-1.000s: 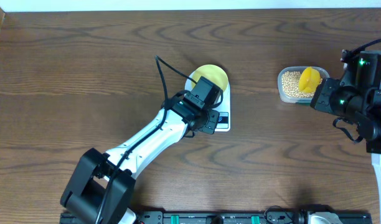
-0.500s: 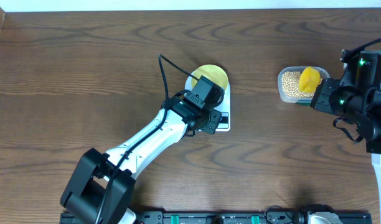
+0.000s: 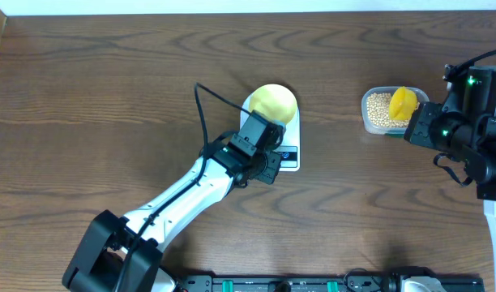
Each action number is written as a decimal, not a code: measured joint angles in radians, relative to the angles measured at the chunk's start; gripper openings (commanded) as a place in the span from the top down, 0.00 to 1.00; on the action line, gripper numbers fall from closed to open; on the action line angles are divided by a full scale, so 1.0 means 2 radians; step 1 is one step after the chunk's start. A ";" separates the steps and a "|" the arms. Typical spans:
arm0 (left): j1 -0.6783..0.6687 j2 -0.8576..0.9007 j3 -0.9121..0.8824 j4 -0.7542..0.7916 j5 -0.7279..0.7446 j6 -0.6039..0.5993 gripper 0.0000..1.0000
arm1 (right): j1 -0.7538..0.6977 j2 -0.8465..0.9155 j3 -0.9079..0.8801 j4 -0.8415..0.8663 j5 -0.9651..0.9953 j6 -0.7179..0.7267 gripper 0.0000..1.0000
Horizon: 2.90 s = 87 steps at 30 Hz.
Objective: Scoop item into bowl and weigh 50g on scale
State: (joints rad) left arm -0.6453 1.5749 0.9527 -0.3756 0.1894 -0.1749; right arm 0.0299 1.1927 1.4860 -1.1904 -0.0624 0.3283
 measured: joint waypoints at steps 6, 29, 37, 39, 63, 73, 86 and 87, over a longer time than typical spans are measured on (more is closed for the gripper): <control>0.000 0.001 -0.002 0.034 0.000 -0.004 0.93 | 0.000 0.000 0.000 0.000 0.000 0.000 0.99; -0.011 0.052 0.074 -0.066 -0.023 -0.004 0.93 | 0.000 0.000 0.000 -0.002 0.000 0.000 0.99; -0.014 0.103 0.074 -0.050 -0.023 -0.004 0.93 | 0.000 0.000 0.000 -0.006 0.000 0.000 0.99; -0.014 0.105 0.074 -0.041 -0.026 -0.004 0.93 | 0.000 0.000 0.000 -0.006 0.000 0.000 0.99; -0.014 0.105 0.070 0.005 -0.057 -0.004 0.93 | 0.000 0.000 0.000 -0.003 0.000 0.000 0.99; -0.014 0.107 0.057 0.008 -0.057 -0.004 0.93 | 0.000 0.000 0.000 -0.002 0.000 0.000 0.99; -0.014 0.116 0.056 0.030 -0.057 -0.004 0.93 | 0.000 0.000 0.000 -0.001 0.000 0.000 0.99; -0.014 0.116 0.056 0.031 -0.057 -0.004 0.93 | 0.000 0.000 0.000 0.000 0.000 0.000 0.99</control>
State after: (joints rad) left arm -0.6743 1.8069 1.0641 -0.3141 0.0750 -0.1837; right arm 0.0299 1.1927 1.4860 -1.1904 -0.0628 0.3286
